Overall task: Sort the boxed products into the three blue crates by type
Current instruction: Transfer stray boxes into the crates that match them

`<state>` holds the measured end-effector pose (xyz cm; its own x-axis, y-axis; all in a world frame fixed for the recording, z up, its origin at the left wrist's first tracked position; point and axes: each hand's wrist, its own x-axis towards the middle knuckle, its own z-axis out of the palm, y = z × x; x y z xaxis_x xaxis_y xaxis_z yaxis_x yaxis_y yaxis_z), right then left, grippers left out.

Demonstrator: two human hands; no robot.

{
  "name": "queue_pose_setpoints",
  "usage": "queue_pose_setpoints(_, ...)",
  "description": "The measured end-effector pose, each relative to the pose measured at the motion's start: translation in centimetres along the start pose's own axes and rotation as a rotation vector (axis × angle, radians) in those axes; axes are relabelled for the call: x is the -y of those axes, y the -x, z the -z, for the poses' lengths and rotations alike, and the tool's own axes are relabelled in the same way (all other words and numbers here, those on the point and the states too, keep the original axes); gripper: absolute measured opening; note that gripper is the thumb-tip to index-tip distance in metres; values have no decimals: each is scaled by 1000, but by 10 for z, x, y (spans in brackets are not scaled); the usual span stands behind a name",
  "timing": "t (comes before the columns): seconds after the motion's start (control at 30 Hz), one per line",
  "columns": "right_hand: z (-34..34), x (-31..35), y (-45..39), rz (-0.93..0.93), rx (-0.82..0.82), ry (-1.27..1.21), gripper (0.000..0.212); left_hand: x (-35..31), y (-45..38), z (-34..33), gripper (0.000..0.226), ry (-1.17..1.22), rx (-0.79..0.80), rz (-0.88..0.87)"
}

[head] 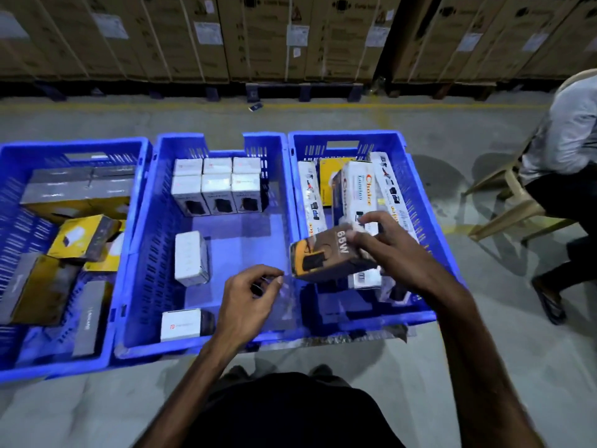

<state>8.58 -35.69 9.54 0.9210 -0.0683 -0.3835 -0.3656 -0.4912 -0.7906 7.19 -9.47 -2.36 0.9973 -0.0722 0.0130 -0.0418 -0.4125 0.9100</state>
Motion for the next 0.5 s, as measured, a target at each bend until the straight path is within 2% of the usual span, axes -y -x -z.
queue_pose_setpoints(0.07, -29, 10, -14, 16, 69, 5, 52, 8, 4, 13, 20, 35, -59, 51)
queue_pose_setpoints(0.17, -78, 22, -34, 32, 166, -21, 58, 24, 13, 36, 29, 75, -222, 152)
queue_pose_setpoints(0.27, -105, 30, -46, 19, 172, -159, 55, 41, 21, 58, 22, 165, -413, 235)
queue_pose_setpoints(0.37, -98, 24, -48, 0, 75, -167, 47, 53, 25, 69, 22, 163, -521, 292)
queue_pose_setpoints(0.5, -53, -31, -48, 11, -150, -13, 23, 48, 26, 66, 16, 100, -454, 252)
